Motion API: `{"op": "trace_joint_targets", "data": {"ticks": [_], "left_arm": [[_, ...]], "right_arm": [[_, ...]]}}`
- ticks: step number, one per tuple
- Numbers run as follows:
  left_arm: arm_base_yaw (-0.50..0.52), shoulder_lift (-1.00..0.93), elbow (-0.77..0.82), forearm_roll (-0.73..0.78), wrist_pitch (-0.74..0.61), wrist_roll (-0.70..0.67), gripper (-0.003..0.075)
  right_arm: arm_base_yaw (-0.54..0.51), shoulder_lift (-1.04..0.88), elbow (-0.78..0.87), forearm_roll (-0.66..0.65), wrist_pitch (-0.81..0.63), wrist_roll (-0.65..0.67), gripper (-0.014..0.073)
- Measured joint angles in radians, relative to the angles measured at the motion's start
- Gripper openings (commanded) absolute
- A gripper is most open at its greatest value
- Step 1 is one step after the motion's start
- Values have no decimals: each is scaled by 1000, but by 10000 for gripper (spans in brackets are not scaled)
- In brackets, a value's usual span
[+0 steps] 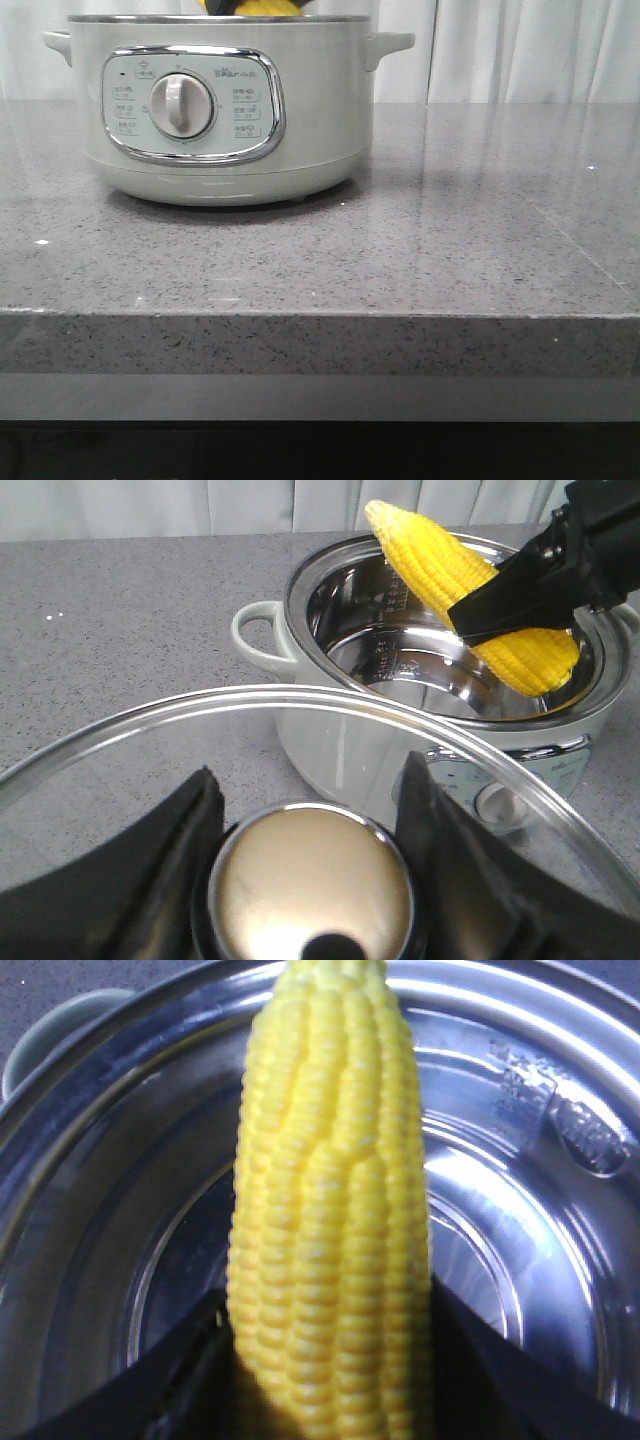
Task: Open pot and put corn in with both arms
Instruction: 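Lower the corn into the pot and open the right gripper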
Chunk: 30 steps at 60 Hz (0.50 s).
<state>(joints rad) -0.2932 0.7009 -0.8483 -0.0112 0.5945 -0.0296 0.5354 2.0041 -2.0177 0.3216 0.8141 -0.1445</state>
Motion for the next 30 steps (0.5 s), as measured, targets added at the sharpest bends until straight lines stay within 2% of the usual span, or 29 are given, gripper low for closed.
{"op": "trace_joint_targets", "data": {"ticks": [3,15,30], "left_arm": [[0,0,0,0,0,0,314],[0,0,0,0,0,0,314],[0,0,0,0,0,0,314]], "right_arm": [[0,4,0,0,5,0,309],[0,6,0,0,14,0,538],[0,1,0,0,26,0,551]]}}
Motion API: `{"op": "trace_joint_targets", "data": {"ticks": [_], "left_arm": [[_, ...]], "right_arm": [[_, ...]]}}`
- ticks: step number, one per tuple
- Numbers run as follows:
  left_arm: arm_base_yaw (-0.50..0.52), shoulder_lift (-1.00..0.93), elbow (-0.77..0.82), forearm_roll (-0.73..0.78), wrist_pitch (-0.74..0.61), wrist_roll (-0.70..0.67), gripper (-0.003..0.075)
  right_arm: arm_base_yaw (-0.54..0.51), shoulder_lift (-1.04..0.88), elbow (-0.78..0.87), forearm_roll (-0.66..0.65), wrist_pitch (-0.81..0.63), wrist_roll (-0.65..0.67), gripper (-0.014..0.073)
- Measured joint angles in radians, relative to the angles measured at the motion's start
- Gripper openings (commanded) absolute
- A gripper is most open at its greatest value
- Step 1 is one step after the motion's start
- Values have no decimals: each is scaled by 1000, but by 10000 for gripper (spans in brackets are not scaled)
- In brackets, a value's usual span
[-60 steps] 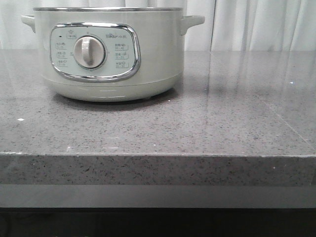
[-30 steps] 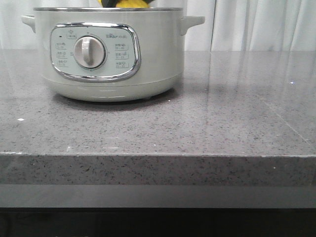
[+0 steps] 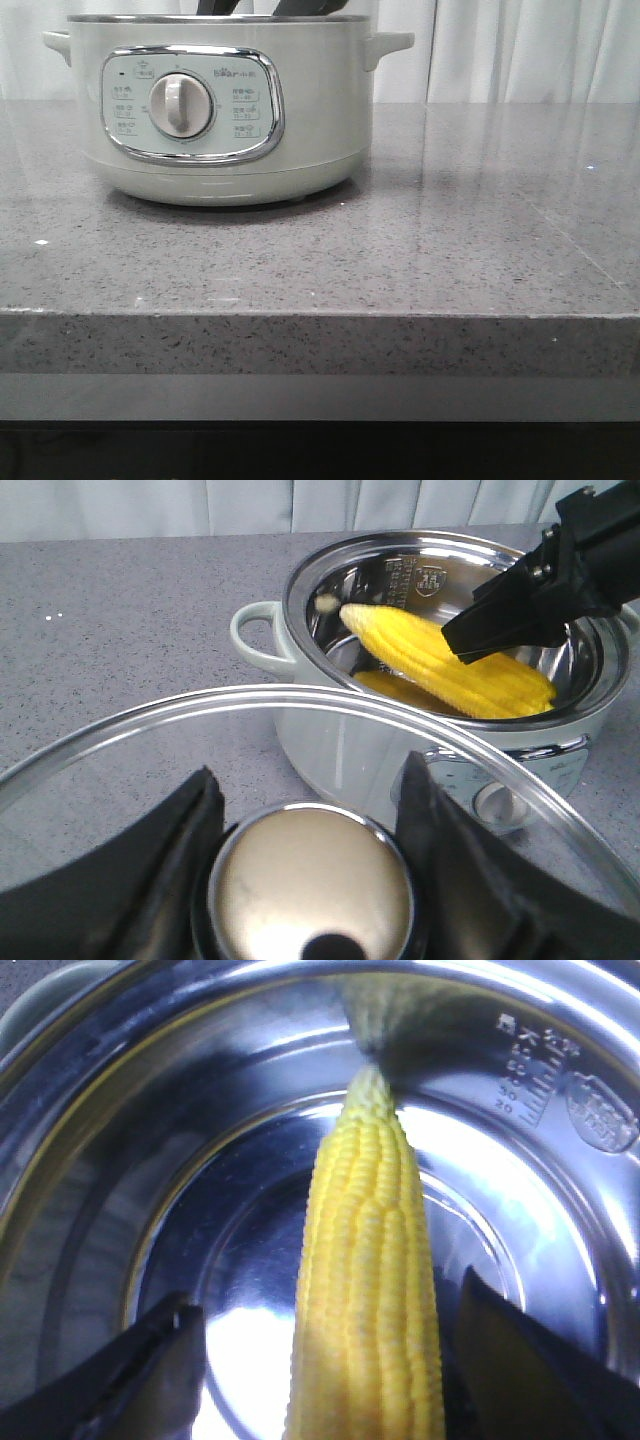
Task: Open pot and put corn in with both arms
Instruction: 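Lower the corn into the pot and open the right gripper, then move the glass lid back over the pot with the left gripper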
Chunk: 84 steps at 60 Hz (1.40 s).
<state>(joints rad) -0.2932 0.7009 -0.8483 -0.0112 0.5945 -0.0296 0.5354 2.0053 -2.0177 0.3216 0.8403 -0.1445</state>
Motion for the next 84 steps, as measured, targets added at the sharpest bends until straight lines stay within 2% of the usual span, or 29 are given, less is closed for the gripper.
{"op": "trace_joint_targets", "data": {"ticks": [10,23,32,40,61,75,84], "left_arm": [[0,0,0,0,0,0,314],[0,0,0,0,0,0,314],[0,0,0,0,0,0,314],[0,0,0,0,0,0,314],[0,0,0,0,0,0,314],[0,0,0,0,0,0,314],[0,0,0,0,0,0,314]], "right_arm": [[0,-66,0,-34,71,0,551],[0,-223,4,-181,223,61,551],[0,-374,107,-218,235,82,551],[0,-517,294,-220,160,86,551],[0,-889,831,-220,-206,87,551],[0,-1074,1076,-170,-369,87,551],[0,-1155,1172,-142,-429,88,551]]}}
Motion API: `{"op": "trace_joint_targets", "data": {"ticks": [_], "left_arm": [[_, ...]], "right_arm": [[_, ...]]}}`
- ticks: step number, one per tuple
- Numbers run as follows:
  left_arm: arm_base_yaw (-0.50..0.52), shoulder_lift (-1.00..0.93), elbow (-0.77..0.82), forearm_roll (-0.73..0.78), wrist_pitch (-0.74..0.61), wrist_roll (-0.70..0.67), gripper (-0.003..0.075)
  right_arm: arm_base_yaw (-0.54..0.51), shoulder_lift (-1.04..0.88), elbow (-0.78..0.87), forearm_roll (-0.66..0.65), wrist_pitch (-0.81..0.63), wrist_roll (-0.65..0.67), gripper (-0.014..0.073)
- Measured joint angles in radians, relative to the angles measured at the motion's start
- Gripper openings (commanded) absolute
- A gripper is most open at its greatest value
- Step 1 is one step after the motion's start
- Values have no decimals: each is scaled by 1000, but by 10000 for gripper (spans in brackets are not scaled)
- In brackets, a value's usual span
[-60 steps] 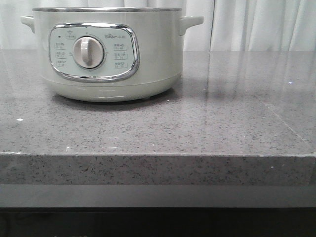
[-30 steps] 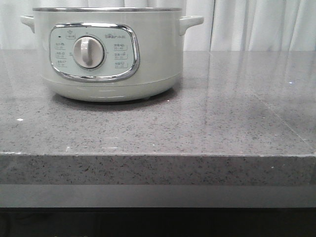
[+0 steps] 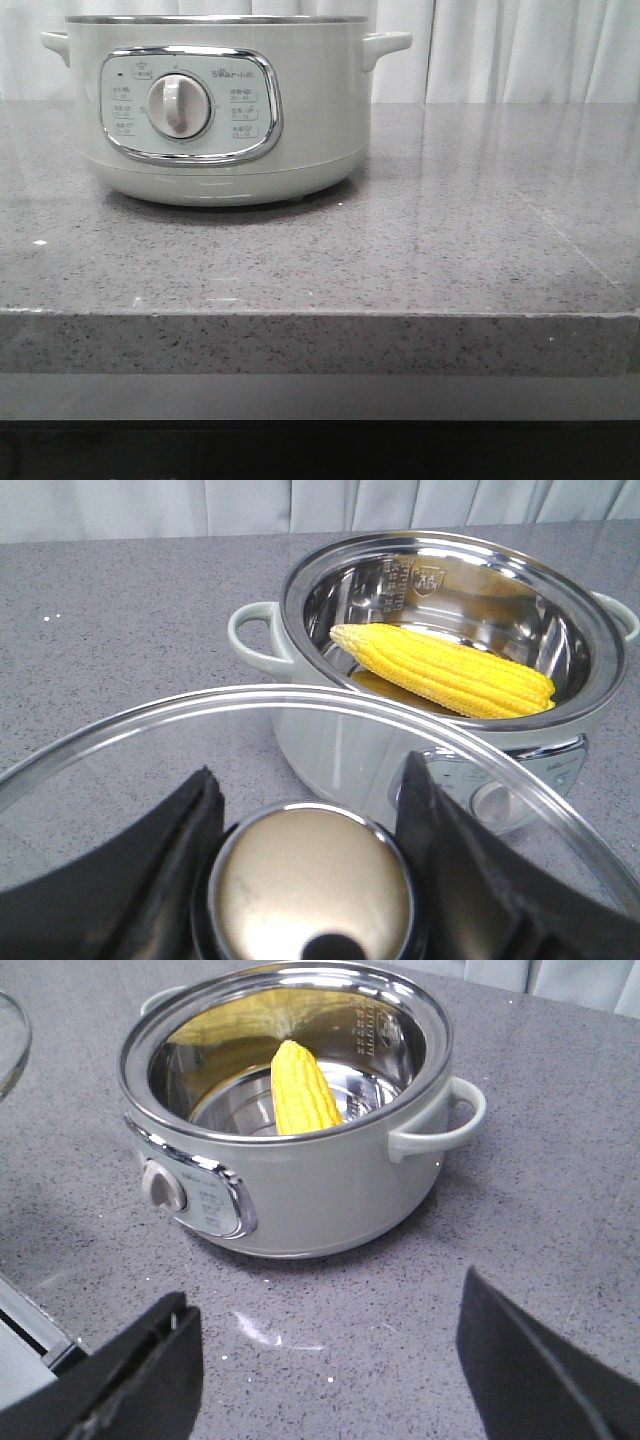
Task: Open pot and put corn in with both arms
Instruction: 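Move the glass lid back over the pot with the left gripper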
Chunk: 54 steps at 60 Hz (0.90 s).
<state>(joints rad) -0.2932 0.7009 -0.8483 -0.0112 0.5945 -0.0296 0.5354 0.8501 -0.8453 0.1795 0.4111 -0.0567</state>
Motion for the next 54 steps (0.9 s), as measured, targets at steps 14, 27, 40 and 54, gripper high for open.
{"op": "trace_joint_targets", "data": {"ticks": [14,27,40,54], "left_arm": [[0,0,0,0,0,0,314],[0,0,0,0,0,0,314],[0,0,0,0,-8,0,314],[0,46,0,-54,-181,0,314]], "right_arm": [[0,-31,27,6,-21,0,551],[0,-29,27,6,-22,0,551],[0,-20,27,6,-23,0,551],[0,-20,27,6,-23,0,551]]}}
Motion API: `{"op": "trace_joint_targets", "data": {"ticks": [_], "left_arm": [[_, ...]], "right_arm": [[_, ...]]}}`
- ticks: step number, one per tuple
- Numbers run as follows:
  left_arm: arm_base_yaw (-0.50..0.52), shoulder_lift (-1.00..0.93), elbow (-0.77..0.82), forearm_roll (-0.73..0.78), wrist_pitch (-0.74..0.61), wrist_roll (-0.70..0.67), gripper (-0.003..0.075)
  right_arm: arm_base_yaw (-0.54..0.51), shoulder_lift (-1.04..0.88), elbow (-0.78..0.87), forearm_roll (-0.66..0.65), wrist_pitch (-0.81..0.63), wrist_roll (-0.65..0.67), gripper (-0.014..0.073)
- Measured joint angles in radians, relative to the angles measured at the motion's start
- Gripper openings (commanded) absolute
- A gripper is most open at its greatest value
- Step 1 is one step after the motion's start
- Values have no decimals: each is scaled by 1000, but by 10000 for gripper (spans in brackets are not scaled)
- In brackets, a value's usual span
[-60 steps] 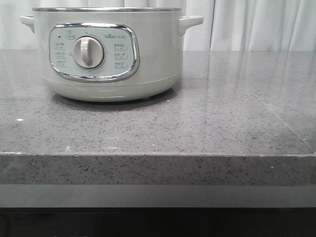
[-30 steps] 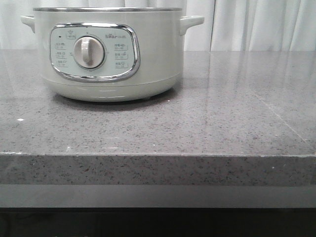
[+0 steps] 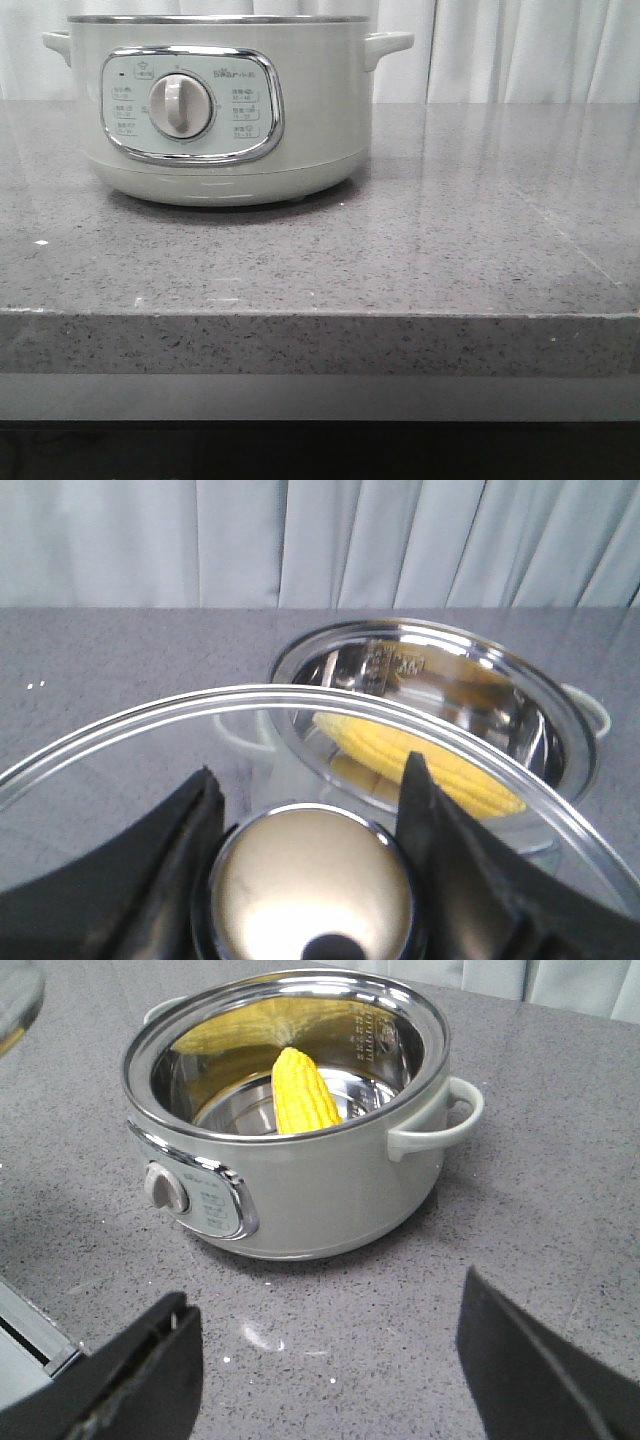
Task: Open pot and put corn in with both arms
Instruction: 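Move the glass lid back over the pot with the left gripper, then lower the lid onto the pot rim with the left gripper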
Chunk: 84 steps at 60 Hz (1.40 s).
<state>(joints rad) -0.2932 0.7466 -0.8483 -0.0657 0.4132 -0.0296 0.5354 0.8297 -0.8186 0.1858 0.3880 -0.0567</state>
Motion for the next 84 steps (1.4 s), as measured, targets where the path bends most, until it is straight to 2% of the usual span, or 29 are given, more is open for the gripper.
{"op": "trace_joint_targets", "data": {"ticks": [9,24,33,49,67,84], "left_arm": [[-30,99,-54,-6,-62,0,314],[-113,361,-251,-11,-118,2,314],[-123,544,-379,-11,-150,4,314],[-145,746,-538,-11,-154,4,314],[-164,866,-588,-14,-184,4,314],[-164,886,-588,-14,-199,4,314]], "right_arm": [[0,0,0,0,0,0,551],[0,1,0,0,0,0,551],[0,1,0,0,0,0,551],[0,1,0,0,0,0,551],[0,1,0,0,0,0,551],[0,1,0,0,0,0,551]]}}
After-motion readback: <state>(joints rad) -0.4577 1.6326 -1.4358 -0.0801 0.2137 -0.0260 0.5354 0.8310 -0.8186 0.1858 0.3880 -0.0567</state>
